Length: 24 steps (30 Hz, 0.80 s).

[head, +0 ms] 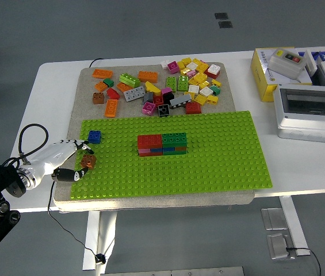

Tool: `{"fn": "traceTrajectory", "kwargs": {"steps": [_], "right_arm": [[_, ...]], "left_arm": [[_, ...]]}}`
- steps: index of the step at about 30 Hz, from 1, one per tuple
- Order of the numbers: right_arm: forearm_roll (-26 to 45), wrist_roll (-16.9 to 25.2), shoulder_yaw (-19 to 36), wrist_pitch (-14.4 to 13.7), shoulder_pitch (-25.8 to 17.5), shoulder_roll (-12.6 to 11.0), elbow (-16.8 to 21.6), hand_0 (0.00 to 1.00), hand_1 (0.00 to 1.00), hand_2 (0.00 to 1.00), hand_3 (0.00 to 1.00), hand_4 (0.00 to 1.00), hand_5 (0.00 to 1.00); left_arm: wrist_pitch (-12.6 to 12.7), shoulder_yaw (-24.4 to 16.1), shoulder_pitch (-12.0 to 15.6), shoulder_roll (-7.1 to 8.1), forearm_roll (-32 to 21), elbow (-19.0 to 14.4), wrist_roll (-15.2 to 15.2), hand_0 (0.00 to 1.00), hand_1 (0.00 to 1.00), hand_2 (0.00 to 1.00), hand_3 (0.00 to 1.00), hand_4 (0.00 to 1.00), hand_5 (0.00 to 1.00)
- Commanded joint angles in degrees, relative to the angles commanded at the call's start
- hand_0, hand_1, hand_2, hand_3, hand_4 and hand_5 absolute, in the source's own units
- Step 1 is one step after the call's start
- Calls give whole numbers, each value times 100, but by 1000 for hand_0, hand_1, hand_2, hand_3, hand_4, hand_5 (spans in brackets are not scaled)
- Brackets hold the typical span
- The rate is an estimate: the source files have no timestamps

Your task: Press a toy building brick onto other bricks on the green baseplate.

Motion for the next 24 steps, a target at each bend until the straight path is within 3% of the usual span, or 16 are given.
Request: {"fn": "traceTrajectory", "kwargs": {"steps": [15, 19, 24], "right_arm": [[-3, 5, 3, -15, 2, -4, 0, 711, 649, 684, 747, 648, 998], [-23, 4, 28, -22, -5, -12, 0, 711, 649, 683, 747, 649, 998], [-88, 0, 103, -36, -22, -25, 0, 711, 649, 681, 747, 649, 998]], "left_arm": [[-55, -152, 59, 20, -265, -71, 49, 986, 942, 910, 573, 585, 140], [-308, -496, 173, 103, -539, -436, 304, 981, 939, 895, 576, 589, 144], [-695, -1047, 323, 162, -934, -1105, 900, 972, 926, 887, 579, 579, 144]]}}
